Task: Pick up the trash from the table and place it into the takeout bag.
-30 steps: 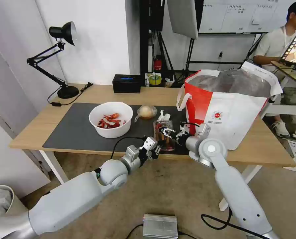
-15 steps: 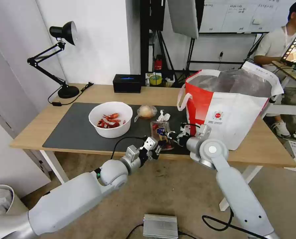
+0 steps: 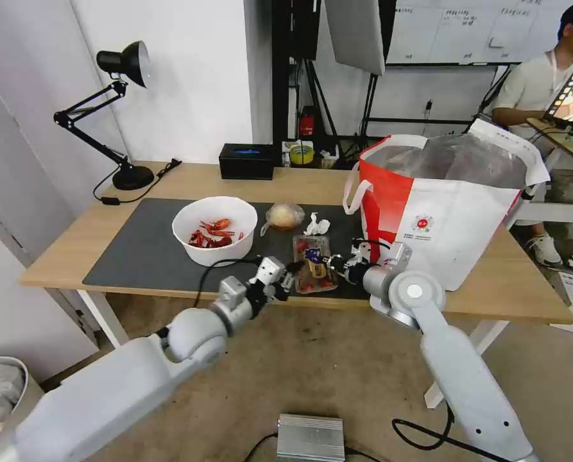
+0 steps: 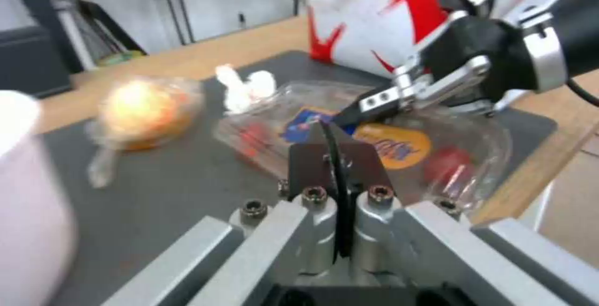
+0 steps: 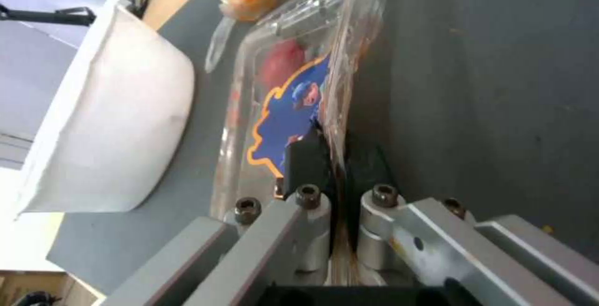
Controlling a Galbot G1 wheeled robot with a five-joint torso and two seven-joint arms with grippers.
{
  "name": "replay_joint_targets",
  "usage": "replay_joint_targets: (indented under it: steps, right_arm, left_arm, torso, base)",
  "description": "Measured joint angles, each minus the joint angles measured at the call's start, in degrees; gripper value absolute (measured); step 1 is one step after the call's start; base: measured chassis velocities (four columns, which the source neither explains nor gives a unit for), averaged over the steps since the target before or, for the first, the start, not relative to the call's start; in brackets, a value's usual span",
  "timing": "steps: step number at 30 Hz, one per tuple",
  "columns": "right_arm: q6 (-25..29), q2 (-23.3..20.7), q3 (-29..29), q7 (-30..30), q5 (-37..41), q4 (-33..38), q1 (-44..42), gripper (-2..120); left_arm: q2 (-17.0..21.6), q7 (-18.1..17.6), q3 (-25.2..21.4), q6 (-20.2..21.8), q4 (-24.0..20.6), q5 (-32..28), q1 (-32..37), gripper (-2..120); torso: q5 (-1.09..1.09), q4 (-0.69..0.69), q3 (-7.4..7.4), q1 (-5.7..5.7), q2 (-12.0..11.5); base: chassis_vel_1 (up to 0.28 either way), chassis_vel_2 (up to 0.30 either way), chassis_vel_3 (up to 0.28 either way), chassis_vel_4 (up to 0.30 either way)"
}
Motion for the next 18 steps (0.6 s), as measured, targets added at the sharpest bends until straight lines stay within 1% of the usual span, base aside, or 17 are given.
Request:
replay_joint_targets:
  steps: [1,2,3,4,5,8,9,12,13,14,16,17,18]
  right_arm:
    - [0.0,-0.1,0.2,-0.2,0.1,0.3,0.0,0]
    - [0.0,-0.1,0.2,-0.2,0.1,0.3,0.0,0]
    - [0.2,-0.3,0.6,-0.9,0.3,1.1,0.0,0]
    - [0.3,-0.5,0.8,-1.3,0.5,1.6,0.0,0]
    - [0.3,-0.5,0.8,-1.3,0.5,1.6,0.0,0]
    - [1.4,-1.5,2.1,-3.2,1.9,4.7,0.4,0]
    - [1.4,-1.5,2.1,-3.2,1.9,4.7,0.4,0]
    - [2.1,-2.6,3.7,-4.0,3.5,8.1,1.2,0]
    - [2.4,-2.9,4.1,-4.0,3.9,8.9,1.5,0]
    - [2.4,-2.9,4.1,-4.0,3.9,8.9,1.5,0]
    - [3.1,-3.9,5.0,-3.9,4.9,11.4,2.6,0]
    - [3.6,-4.6,5.5,-3.8,5.2,12.6,3.3,0]
    - [3.6,-4.6,5.5,-3.8,5.2,12.6,3.3,0]
  left_arm:
    - [0.5,0.3,-2.1,-0.2,-0.8,0.3,2.2,0]
    - [0.5,0.3,-2.1,-0.2,-0.8,0.3,2.2,0]
    - [1.2,0.9,-5.0,-0.5,-1.7,1.0,5.6,0]
    - [1.5,1.1,-6.6,-0.7,-2.2,1.4,7.5,0]
    - [1.5,1.1,-6.6,-0.7,-2.2,1.4,7.5,0]
    - [1.8,2.4,-15.8,-1.5,-4.8,3.7,17.1,0]
    - [1.8,2.4,-15.8,-1.5,-4.8,3.7,17.1,0]
    - [1.7,2.7,-21.3,-2.4,-6.9,5.4,23.3,0]
    - [1.6,2.7,-22.2,-2.6,-7.3,5.8,24.6,2]
    - [1.6,2.7,-22.2,-2.6,-7.3,5.8,24.6,2]
    - [1.1,2.7,-24.9,-3.2,-8.5,6.6,28.0,10]
    - [0.6,2.7,-26.2,-3.3,-9.0,6.9,29.8,17]
    - [0.6,2.7,-26.2,-3.3,-9.0,6.9,29.8,17]
  torso:
    - [0.0,0.01,0.0,0.0,0.0]
    - [0.0,0.01,0.0,0.0,0.0]
    - [-0.02,0.01,0.0,0.0,0.0]
    - [-0.01,0.02,0.0,0.0,0.0]
    - [-0.01,0.02,0.0,0.0,0.0]
    - [-0.01,0.02,0.0,-0.01,0.0]
    - [-0.01,0.02,0.0,-0.01,0.0]
    - [0.0,0.01,-0.01,-0.01,0.0]
    - [0.0,0.02,-0.01,-0.01,0.0]
    - [0.0,0.02,-0.01,-0.01,0.0]
    - [0.01,0.0,0.0,-0.01,0.0]
    - [0.0,0.01,0.0,-0.01,0.0]
    - [0.0,0.01,0.0,-0.01,0.0]
  base:
    - [0.0,0.0,0.0,0.0]
    - [0.0,0.0,0.0,0.0]
    - [0.0,0.0,0.0,0.0]
    - [0.0,0.0,0.0,0.0]
    - [0.0,0.0,0.0,0.0]
    - [0.0,0.0,0.0,0.0]
    - [0.0,0.0,0.0,0.0]
    - [0.0,0.0,0.0,0.0]
    - [0.0,0.0,0.0,0.0]
    - [0.0,0.0,0.0,0.0]
    - [0.0,0.0,0.0,0.0]
    - [0.0,0.0,0.0,0.0]
    - [0.0,0.0,0.0,0.0]
